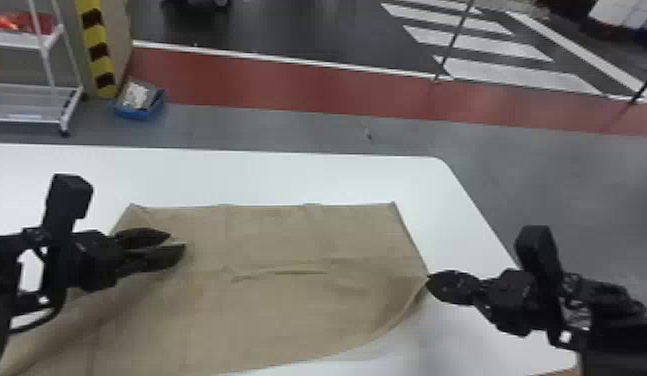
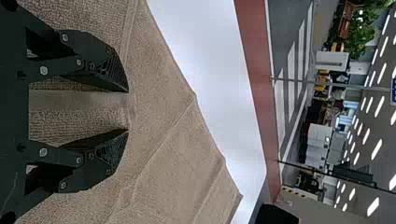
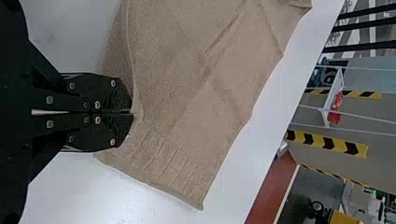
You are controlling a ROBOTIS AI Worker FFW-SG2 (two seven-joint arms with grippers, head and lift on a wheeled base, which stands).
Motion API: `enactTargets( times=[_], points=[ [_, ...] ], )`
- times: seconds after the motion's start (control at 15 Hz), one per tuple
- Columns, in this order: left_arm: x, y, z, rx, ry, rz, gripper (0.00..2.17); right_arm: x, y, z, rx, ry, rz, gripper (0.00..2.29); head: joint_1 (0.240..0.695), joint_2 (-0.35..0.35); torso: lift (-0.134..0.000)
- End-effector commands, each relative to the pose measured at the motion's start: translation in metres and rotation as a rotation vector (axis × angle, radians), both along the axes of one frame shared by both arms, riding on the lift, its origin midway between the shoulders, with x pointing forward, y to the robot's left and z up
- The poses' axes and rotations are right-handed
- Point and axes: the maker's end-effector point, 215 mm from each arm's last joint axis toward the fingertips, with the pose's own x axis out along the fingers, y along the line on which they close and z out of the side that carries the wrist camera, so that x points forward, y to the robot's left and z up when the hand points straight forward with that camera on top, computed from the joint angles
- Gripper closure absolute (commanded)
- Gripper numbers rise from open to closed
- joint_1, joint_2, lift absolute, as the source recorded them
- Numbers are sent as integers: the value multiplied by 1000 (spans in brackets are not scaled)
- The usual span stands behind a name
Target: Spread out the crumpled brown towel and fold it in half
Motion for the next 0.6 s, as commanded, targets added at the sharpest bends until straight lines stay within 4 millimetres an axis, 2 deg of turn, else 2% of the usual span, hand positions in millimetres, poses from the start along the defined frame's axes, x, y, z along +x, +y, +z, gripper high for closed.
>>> enactTargets(
  times=[0.0,0.07,0.13,0.2,0.27,0.33,0.53],
  points=[
    [-4,-2,6,-7,-19,-12,1048,1,-1,1,-2,-4,0,1244,695,-293,-123],
    [-4,0,6,-3,-18,-14,1558,1,-3,2,-1,-6,-3,1244,695,-295,-123],
    [-5,0,7,1,-21,-18,1733,3,-3,3,-1,-9,-4,1244,695,-299,-123],
    [-5,2,13,1,-36,-10,1733,2,-3,2,0,-6,-6,1244,695,-300,-123],
    [-4,6,26,-4,-67,-1,1733,3,-4,2,1,-6,-6,1244,695,-300,-123],
    [1,19,45,0,-109,24,1730,3,-4,2,-1,-7,-6,1244,695,-299,-123],
    [36,85,98,45,-209,143,1730,2,1,1,3,-4,1,1244,695,-266,-123]
  ],
)
